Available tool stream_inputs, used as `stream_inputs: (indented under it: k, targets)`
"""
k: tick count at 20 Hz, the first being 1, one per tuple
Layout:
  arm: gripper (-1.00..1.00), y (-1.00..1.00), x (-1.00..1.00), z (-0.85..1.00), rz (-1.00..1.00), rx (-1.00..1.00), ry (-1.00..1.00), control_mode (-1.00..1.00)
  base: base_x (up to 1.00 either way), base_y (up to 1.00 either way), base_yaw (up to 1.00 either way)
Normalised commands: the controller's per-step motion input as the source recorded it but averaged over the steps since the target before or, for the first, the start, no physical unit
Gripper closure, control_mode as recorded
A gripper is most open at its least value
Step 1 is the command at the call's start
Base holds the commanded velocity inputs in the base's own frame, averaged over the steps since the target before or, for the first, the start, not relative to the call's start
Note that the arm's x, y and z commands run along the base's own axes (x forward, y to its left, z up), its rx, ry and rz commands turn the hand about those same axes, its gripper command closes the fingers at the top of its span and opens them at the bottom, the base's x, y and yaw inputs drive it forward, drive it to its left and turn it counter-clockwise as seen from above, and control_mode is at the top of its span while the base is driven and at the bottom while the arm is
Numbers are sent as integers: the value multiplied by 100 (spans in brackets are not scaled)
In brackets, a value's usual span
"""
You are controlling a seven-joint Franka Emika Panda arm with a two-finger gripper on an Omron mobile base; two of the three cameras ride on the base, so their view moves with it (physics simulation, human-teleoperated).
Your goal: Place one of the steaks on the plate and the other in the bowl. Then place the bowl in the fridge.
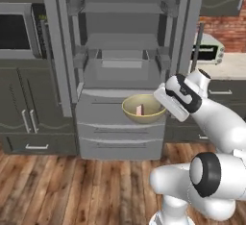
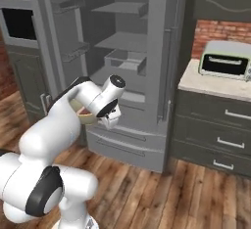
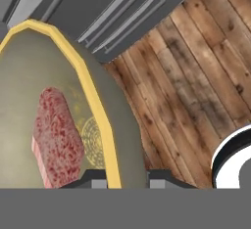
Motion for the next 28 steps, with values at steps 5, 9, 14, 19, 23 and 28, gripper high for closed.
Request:
stream_inputs:
  k: [5,9,14,19,23,28]
  targets:
    - [100,0,0,0,0,0,0,100,44,78,-32]
    - [100,0,0,0,0,0,0,100,50,47,-11]
    - [100,0,0,0,0,0,0,100,70,49,-19]
    - [100,0,0,0,0,0,0,100,50,21,-27]
    - [100,0,0,0,0,0,0,100,17,-2,-15]
    - [100,0,0,0,0,0,0,100,41,10,-8]
